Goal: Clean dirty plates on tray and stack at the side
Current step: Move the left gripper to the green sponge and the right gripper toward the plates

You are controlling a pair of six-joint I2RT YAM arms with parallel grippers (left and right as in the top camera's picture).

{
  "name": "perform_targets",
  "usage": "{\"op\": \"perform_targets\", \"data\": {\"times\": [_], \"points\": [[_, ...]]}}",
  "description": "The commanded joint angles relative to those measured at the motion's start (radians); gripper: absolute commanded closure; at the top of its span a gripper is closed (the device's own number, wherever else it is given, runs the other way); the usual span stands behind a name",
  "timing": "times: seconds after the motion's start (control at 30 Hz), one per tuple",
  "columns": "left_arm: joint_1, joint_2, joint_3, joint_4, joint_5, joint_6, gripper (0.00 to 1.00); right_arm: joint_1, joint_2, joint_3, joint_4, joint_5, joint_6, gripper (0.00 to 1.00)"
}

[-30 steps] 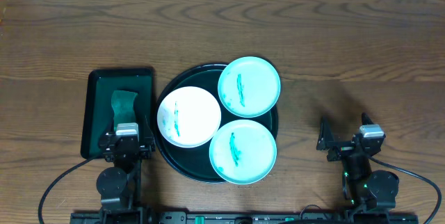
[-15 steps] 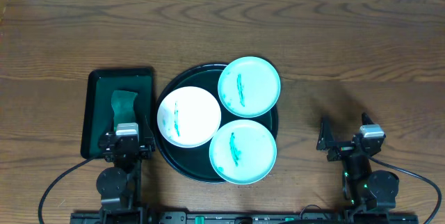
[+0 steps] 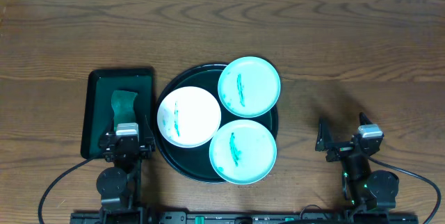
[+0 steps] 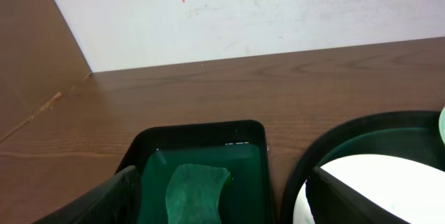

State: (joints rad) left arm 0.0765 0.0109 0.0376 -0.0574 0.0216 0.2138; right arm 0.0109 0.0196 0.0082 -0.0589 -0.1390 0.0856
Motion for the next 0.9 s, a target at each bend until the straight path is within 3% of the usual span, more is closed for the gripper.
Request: {"op": "perform_targets", "data": {"times": [0.0, 0.23, 0.53, 0.7, 0.87], "points": [[-0.004, -0.005, -0.024, -0.005, 0.017, -0.033, 0.24, 0.010, 0.015, 0.005, -0.001, -0.047, -0.012, 0.01], [-0.004, 0.078, 0.066, -0.009, 0.018, -0.126, 0.24, 0.010, 0.140, 0.087, 0.000, -0.064, -0.016, 0.01], [-0.004, 0.394, 0.338, -0.102, 0.051, -0.126, 0.24, 0.010, 0.521, 0.374, -0.011, -0.088, -0.024, 0.01], [-0.004, 0.609, 0.588, -0.281, 0.093, -0.126, 0.24, 0.010, 0.762, 0.609, -0.111, -0.159, -0.024, 0.01], [-0.004, 0.822, 0.874, -0.544, 0.103, -0.127, 0.24, 0.010, 0.963, 0.854, -0.337, -0.188, -0.024, 0.01]]}}
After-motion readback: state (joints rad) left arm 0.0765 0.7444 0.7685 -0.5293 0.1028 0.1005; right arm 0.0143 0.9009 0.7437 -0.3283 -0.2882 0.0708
